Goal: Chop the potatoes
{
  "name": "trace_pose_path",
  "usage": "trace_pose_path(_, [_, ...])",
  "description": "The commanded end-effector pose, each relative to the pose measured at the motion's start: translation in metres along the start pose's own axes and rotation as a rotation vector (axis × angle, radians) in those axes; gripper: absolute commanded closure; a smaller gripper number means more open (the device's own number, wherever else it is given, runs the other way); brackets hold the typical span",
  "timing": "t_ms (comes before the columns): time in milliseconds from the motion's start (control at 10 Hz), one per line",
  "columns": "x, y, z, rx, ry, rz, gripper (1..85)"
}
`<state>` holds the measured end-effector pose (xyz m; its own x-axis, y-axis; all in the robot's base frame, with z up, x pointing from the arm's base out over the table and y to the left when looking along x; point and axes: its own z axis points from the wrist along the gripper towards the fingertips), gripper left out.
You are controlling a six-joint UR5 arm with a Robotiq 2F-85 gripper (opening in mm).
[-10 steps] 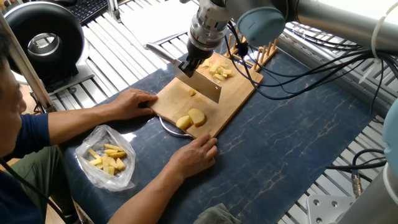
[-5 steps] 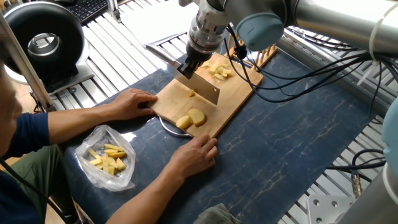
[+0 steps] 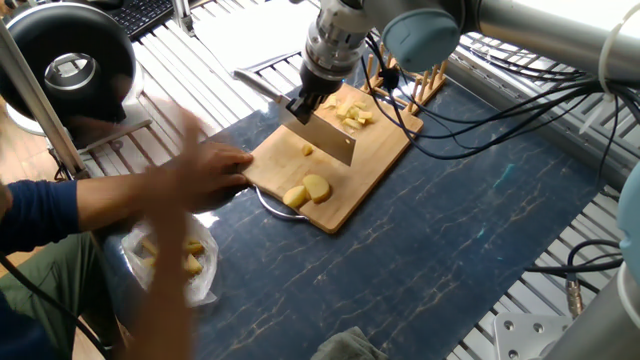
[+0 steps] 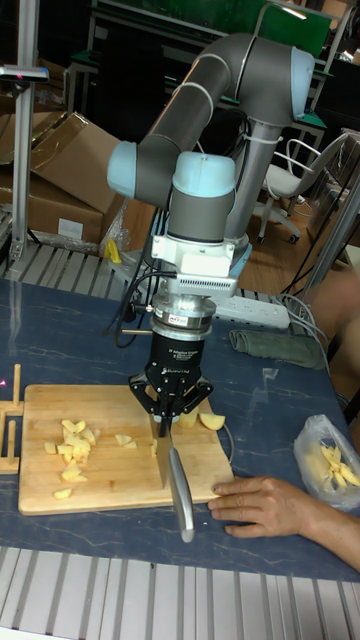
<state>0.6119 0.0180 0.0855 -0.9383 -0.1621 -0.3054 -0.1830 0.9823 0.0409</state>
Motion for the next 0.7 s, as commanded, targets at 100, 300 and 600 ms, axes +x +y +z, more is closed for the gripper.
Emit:
trace_pose_path(100, [-0.0011, 0.0039, -0.0061, -0.016, 0.001, 0.014, 84.7])
trace_pose_path(300, [-0.0002, 0.0043, -0.0049, -0.013, 0.001, 0.015, 84.7])
trace_pose_path(600, [-0.0004, 0.0036, 0.0008, -0.006, -0.005, 0.015, 84.7])
